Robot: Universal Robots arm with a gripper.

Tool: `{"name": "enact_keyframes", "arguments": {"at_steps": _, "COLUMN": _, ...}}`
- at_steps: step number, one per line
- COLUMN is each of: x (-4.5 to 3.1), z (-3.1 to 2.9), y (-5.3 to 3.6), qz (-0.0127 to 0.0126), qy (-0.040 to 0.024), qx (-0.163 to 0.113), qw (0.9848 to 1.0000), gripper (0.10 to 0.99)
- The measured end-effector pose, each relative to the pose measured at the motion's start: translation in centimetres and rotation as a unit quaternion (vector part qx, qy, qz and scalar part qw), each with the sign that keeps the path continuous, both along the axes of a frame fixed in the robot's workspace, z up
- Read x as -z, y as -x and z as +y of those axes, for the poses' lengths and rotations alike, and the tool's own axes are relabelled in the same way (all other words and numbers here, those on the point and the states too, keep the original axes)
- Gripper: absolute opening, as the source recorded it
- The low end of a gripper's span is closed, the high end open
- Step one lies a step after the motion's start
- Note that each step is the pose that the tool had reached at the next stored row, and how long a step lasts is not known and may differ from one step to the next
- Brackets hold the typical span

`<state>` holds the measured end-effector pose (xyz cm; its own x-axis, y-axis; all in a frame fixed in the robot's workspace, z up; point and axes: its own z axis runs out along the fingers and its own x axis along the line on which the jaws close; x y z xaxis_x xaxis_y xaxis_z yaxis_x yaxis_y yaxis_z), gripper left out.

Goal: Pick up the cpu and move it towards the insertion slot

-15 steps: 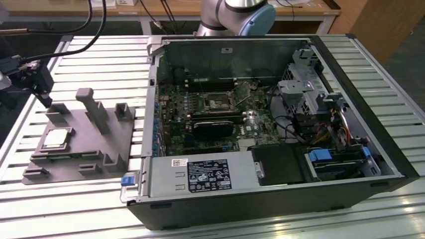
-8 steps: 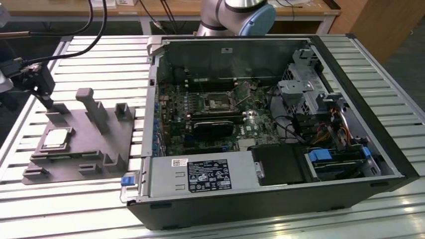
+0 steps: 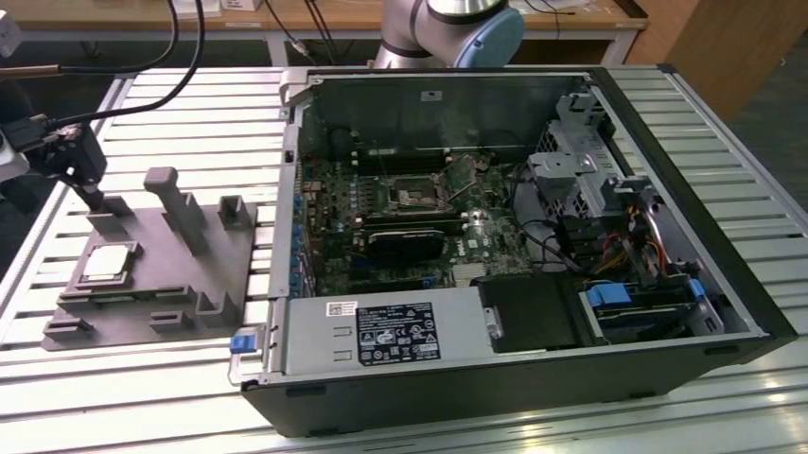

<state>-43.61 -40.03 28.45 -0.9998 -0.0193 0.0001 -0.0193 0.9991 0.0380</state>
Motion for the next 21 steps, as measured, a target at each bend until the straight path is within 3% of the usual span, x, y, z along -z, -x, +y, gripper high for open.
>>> {"name": "enact_keyframes", "arguments": {"at_steps": 21, "x": 0.64, "z": 0.0, "y": 0.0, "qz": 0.0, "qy": -0.0006, "qx": 0.0, "qw": 1.0, "gripper": 0.706}}
